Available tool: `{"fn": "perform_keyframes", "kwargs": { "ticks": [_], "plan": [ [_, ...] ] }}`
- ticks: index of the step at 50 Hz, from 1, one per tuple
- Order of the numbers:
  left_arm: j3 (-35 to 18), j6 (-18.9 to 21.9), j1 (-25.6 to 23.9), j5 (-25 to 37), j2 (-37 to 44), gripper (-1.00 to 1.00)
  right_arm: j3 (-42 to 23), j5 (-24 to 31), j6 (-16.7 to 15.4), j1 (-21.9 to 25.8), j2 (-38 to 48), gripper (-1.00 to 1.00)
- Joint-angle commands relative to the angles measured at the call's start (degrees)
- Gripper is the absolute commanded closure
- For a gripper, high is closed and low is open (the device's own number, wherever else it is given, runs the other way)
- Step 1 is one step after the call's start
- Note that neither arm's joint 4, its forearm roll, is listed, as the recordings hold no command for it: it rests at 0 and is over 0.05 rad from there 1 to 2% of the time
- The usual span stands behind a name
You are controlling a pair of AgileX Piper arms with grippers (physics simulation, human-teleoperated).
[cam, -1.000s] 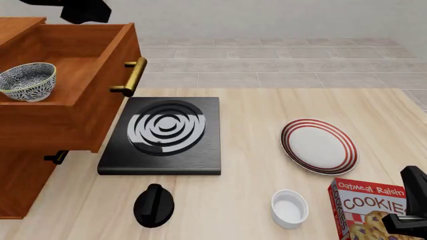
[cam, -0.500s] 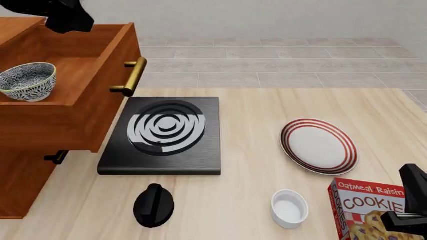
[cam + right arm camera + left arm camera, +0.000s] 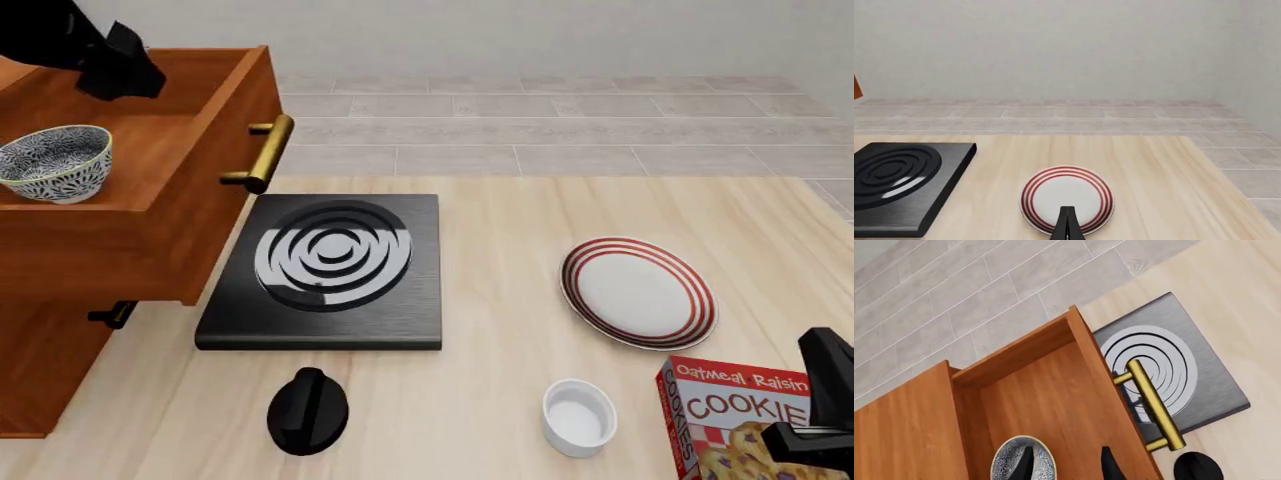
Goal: Pick the akita bowl in the top layer of the wooden cabinet and place it on the plate.
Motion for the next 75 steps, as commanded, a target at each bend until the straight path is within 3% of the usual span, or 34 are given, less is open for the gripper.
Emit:
{"fn": "perform_keyframes", "kwargs": {
  "ticks": [1,21,34,75],
  "plan": [
    [2.47,1.67,2.7,-0.87,-0.03,-1.0,0.0,0.18,-0.05,0.02,-0.17,1.0],
    [7.14,4.73,5.42,-4.49,0.34,-1.0,0.0,0.42,0.05,0.01,-0.41,1.0],
    [8.67,2.16,6.61,-7.24,1.06,-1.0,0.0,0.05,0.13,0.0,-0.07,1.0],
    [19.97,2.53,10.51,-14.61,0.39,-1.0,-0.03,-0.19,-0.43,0.08,0.37,1.0]
  ]
}}
